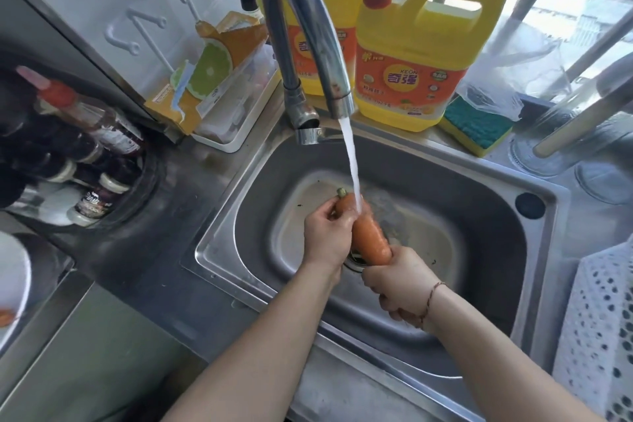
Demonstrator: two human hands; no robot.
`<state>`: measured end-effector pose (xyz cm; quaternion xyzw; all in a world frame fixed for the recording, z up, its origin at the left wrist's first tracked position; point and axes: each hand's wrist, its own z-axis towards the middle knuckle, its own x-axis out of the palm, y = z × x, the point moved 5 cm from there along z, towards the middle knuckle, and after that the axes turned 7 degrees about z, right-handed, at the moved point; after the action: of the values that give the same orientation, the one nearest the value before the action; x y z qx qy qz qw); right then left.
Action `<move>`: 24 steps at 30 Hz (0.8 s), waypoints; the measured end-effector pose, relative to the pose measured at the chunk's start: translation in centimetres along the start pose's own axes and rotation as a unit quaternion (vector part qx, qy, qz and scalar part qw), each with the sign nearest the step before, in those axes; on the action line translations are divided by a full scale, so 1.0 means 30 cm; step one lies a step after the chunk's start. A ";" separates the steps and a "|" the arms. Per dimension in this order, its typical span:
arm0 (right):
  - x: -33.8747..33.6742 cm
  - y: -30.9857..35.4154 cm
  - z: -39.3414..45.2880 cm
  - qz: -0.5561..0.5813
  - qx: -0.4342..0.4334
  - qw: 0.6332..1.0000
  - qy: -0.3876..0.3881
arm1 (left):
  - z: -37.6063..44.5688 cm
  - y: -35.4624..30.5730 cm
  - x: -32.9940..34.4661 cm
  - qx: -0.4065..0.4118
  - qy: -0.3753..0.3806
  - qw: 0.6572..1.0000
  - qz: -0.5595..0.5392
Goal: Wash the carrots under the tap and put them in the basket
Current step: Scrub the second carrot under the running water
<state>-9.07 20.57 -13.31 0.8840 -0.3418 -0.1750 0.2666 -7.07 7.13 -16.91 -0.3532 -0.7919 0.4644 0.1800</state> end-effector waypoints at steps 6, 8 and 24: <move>-0.015 -0.019 -0.021 0.037 0.035 0.997 0.053 | -0.001 0.012 -0.020 -0.012 0.190 0.981 -0.046; -0.008 -0.010 -0.019 0.031 0.033 0.998 0.045 | 0.001 0.005 -0.026 -0.012 0.191 0.980 -0.060; 0.014 0.029 0.026 -0.199 -0.087 0.970 -0.112 | 0.006 -0.018 -0.002 0.045 -0.038 0.994 0.090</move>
<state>-9.61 19.47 -13.48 0.8825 -0.1703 -0.3514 0.2624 -7.37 6.81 -16.54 -0.3971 -0.7414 0.5269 0.1231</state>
